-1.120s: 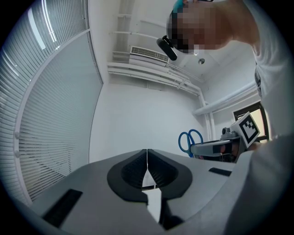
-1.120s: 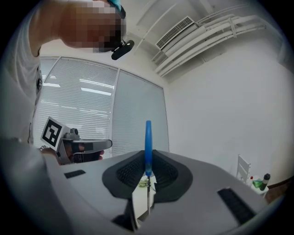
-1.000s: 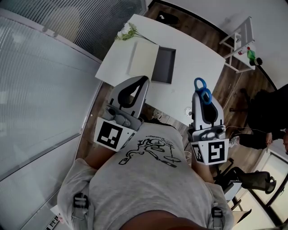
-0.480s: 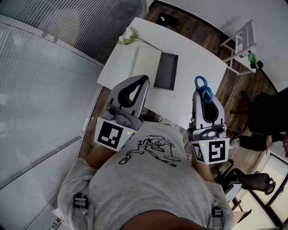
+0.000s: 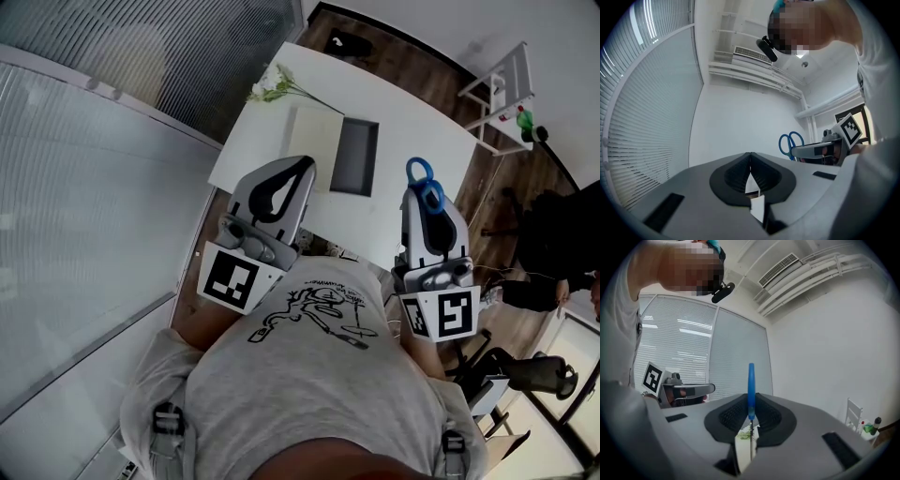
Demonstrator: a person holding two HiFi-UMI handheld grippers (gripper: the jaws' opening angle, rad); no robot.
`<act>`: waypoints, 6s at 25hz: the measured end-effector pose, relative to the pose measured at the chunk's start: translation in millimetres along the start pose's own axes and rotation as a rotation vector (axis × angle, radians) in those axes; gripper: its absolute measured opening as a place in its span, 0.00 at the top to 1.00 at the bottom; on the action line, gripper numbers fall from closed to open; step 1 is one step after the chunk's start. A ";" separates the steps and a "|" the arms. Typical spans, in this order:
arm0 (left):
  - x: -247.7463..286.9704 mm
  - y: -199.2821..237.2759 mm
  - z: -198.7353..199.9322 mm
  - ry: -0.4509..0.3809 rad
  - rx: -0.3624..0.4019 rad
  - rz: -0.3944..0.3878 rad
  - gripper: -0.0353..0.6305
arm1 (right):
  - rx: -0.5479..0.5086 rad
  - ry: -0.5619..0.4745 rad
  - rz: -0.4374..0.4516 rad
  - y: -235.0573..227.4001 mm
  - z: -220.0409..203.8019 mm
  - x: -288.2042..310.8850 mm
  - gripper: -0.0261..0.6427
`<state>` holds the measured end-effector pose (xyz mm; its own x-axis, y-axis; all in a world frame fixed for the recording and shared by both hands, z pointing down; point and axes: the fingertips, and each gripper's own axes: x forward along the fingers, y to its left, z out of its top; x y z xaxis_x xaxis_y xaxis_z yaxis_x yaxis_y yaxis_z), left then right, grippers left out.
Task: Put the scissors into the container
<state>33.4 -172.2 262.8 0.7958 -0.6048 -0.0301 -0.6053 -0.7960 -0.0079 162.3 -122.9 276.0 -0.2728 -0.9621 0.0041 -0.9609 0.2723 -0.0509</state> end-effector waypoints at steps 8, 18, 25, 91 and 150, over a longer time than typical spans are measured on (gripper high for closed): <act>2.6 8.0 -3.9 -0.003 -0.013 -0.003 0.92 | 0.008 0.029 -0.011 -1.5 -11.9 10.4 0.89; 0.0 9.7 -4.1 -0.008 -0.017 0.004 0.92 | 0.017 0.093 -0.022 -8.6 -45.7 23.4 0.89; -2.4 11.7 -3.4 -0.014 -0.020 0.009 0.91 | 0.037 0.142 -0.034 -15.2 -77.4 34.0 0.89; -16.0 50.5 -21.5 0.045 -0.045 0.085 0.91 | 0.304 0.773 -0.110 -52.9 -421.4 143.3 0.89; -32.4 55.2 -21.2 0.036 -0.054 0.117 0.92 | 0.421 0.982 -0.252 -65.9 -468.5 145.9 0.72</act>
<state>-25.4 -197.1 284.6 0.7206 -0.6933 0.0078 -0.6928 -0.7195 0.0473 163.4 -272.8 747.9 -0.1697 -0.5048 0.8464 -0.9520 -0.1382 -0.2733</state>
